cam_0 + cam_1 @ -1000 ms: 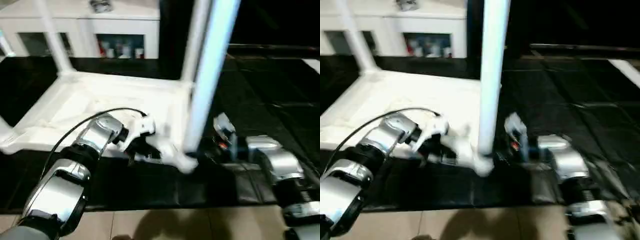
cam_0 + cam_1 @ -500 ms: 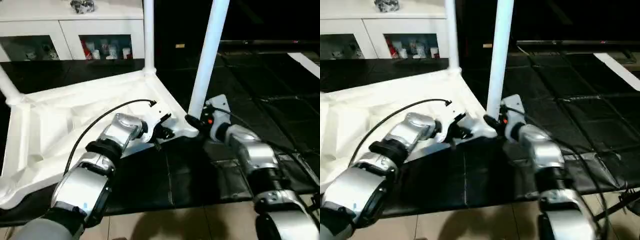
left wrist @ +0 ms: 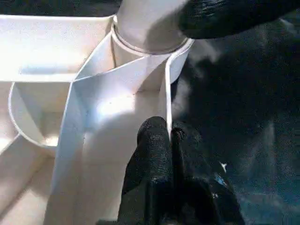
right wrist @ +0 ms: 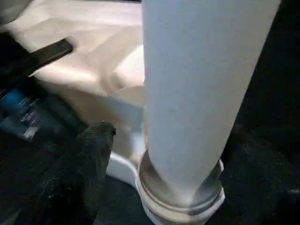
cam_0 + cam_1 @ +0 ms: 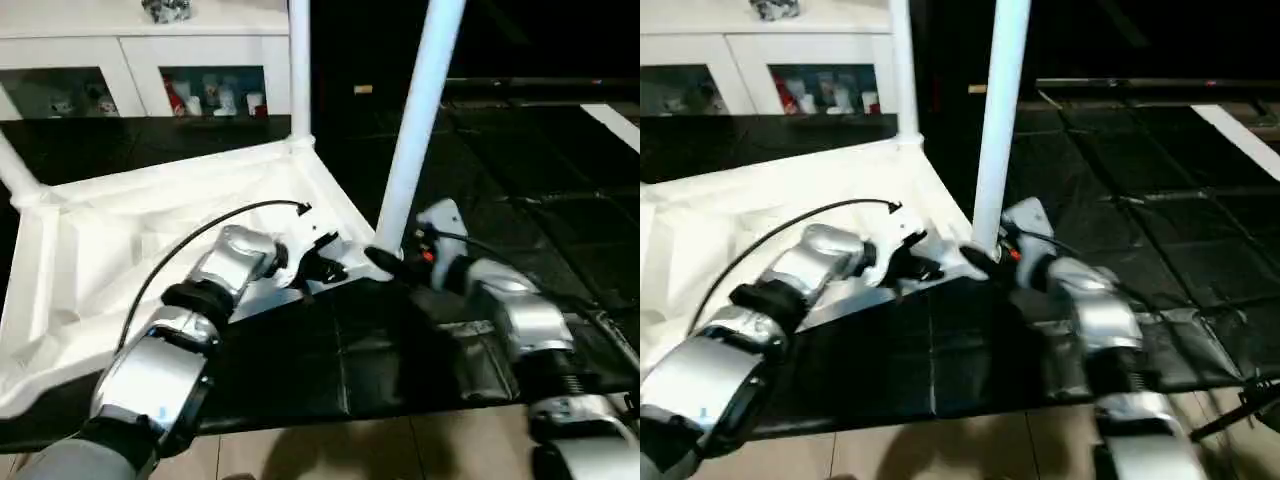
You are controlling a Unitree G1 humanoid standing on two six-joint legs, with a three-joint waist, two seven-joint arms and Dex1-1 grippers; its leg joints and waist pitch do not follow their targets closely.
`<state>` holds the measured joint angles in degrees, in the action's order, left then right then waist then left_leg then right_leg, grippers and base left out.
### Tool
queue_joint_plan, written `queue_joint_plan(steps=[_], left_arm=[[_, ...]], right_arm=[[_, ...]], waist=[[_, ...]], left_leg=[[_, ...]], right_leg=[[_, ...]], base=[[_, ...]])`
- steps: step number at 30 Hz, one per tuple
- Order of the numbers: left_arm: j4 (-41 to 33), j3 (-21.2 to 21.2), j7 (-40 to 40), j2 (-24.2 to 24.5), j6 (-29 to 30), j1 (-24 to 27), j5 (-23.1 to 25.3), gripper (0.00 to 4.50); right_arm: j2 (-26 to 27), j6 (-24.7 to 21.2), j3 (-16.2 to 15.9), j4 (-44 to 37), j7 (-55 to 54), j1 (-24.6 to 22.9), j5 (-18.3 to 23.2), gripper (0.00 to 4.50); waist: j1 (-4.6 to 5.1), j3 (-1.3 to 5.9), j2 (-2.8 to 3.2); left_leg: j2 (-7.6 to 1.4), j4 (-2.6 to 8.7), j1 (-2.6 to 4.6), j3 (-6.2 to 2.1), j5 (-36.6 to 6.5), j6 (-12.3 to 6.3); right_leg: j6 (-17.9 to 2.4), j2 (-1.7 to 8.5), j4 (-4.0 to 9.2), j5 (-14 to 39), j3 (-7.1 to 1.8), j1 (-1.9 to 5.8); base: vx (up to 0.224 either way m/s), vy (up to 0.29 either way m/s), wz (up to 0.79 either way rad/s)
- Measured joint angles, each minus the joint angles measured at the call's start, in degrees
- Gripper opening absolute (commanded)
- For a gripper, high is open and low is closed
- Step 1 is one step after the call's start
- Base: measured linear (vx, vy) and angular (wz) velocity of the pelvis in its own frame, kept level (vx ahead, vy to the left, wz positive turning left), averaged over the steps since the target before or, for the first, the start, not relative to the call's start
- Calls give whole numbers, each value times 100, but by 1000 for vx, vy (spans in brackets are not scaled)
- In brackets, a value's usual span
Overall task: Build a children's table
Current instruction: Rotate leg to tighten
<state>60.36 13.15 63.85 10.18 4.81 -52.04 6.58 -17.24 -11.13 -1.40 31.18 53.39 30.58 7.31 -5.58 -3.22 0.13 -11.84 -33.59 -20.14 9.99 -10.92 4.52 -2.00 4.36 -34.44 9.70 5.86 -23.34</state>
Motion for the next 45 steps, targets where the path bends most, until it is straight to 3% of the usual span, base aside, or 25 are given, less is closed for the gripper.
queue_joint_plan(steps=[10,22,27,37,41,45], left_arm=[[-391,434,1836,563,-775,270,-18,0],[-709,697,2557,853,-1112,377,3,0],[-709,701,2571,860,-1138,378,3,0],[-717,683,2556,784,-896,380,-19,0],[-556,523,2062,668,-565,346,-14,0],[-239,336,979,427,-185,153,63,0]], right_arm=[[-675,16,-436,-147,2267,-81,437,380],[-812,-137,-781,-54,3185,60,561,306],[-778,-212,-804,-68,3290,57,618,253],[-761,-322,-786,-212,3263,-36,671,209],[-616,-496,-614,-332,2595,-148,614,206],[-203,-626,-216,-301,1099,-133,387,204]], waist=[[-310,-3,3],[-305,-6,-1],[-302,-6,-1],[-316,-5,0],[-293,-4,-1],[-175,-3,-2]], left_leg=[[-1,-30,-10,-1,-10,6],[-2,-33,-9,0,-15,8],[-2,-33,-9,0,-15,8],[-2,-33,-9,0,-15,8],[-1,-42,6,0,-14,19],[-1,-45,11,1,-2,35]], right_leg=[[-4,9,-4,-2,0,6],[-3,10,-9,-2,0,6],[-2,10,-9,-1,0,6],[-2,10,-8,-1,0,7],[-2,10,-22,-2,-2,16],[33,10,-32,14,-5,27]], base=[[0,0,0],[0,0,0],[0,0,0],[0,0,0],[0,0,0],[0,0,0]])
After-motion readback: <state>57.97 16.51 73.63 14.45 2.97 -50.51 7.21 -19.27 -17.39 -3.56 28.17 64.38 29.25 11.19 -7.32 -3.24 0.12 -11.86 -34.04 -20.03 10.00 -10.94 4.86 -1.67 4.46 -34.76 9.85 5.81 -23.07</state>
